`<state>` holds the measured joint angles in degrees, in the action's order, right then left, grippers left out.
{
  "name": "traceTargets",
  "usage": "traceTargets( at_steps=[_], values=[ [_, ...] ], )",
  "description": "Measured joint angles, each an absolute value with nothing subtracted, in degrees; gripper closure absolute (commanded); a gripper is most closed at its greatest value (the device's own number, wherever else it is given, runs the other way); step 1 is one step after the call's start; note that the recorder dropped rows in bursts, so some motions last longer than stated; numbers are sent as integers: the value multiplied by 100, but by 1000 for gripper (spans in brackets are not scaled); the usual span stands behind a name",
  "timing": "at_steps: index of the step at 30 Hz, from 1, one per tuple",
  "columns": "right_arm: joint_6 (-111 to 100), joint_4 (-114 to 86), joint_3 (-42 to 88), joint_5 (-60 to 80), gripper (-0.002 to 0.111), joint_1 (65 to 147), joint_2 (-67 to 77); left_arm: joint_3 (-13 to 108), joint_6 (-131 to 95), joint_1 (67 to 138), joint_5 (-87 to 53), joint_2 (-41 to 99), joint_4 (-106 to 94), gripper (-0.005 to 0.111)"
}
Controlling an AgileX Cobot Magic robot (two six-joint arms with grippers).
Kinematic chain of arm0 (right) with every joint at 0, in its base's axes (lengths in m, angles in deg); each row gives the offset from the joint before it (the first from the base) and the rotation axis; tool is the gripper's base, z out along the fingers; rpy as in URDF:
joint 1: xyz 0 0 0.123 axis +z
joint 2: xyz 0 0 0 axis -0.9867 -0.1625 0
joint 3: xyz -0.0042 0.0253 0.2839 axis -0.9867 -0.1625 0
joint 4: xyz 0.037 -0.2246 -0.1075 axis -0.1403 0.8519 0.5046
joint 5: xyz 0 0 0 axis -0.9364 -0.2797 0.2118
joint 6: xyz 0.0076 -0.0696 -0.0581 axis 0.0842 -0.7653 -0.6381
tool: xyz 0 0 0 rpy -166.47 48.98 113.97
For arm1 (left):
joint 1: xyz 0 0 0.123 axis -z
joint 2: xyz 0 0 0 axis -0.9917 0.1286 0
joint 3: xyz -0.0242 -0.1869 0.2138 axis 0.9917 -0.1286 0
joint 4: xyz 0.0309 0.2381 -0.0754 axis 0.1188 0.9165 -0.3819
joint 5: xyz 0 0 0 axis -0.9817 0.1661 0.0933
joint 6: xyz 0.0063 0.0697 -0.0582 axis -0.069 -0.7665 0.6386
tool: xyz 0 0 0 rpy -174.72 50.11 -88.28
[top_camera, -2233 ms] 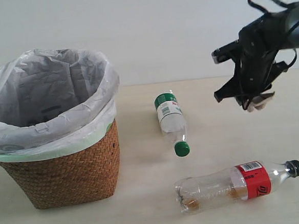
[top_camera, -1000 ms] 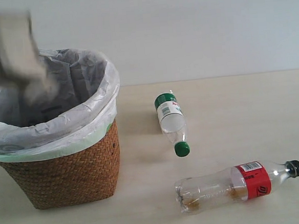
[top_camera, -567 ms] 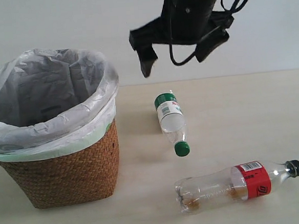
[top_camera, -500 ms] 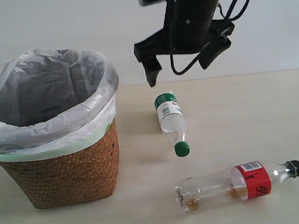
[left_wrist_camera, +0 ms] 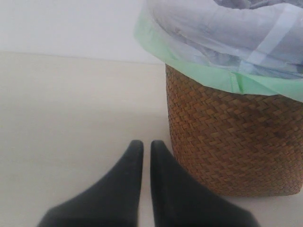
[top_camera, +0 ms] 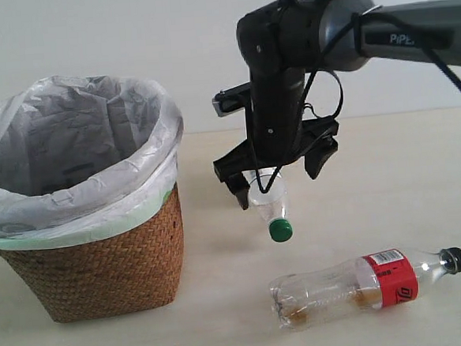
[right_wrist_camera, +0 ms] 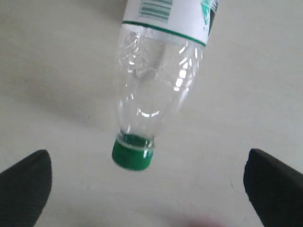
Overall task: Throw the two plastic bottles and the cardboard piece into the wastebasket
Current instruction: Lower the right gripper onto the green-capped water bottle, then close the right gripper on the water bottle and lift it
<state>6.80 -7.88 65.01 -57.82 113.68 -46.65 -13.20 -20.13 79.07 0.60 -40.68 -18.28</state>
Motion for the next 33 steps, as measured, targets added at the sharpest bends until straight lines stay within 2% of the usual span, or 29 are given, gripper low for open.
traceTargets(
  at_steps=[7, 13, 16, 18, 19, 21, 33],
  values=[
    [1052, -538, 6501, -4626, 7, 11282, -5204, -1320, -2013, 7907, 60, -4068, -1828, 101],
    [1230, -468, 6501, -3892, 41, 11017, -5519, -1320, -2013, 7907, 60, -4068, -1828, 101],
    [1245, -402, 6501, -3617, 44, 11000, -5655, -1320, -2013, 7907, 60, -4068, -1828, 101],
    [1142, -367, 6501, -3470, 54, 11000, -5847, -1320, -2013, 7907, 60, -4068, -1828, 101],
    [1128, -366, 6501, -3454, 69, 11000, -5901, -1320, -2013, 7907, 60, -4068, -1828, 101],
    [1102, -298, 6501, -3414, 91, 11000, -5900, -1320, -2013, 7907, 60, -4068, -1828, 101],
    [910, -215, 6501, -3820, 92, 11000, -5078, -1320, -2013, 7907, 60, -4068, -1828, 101]
  ],
)
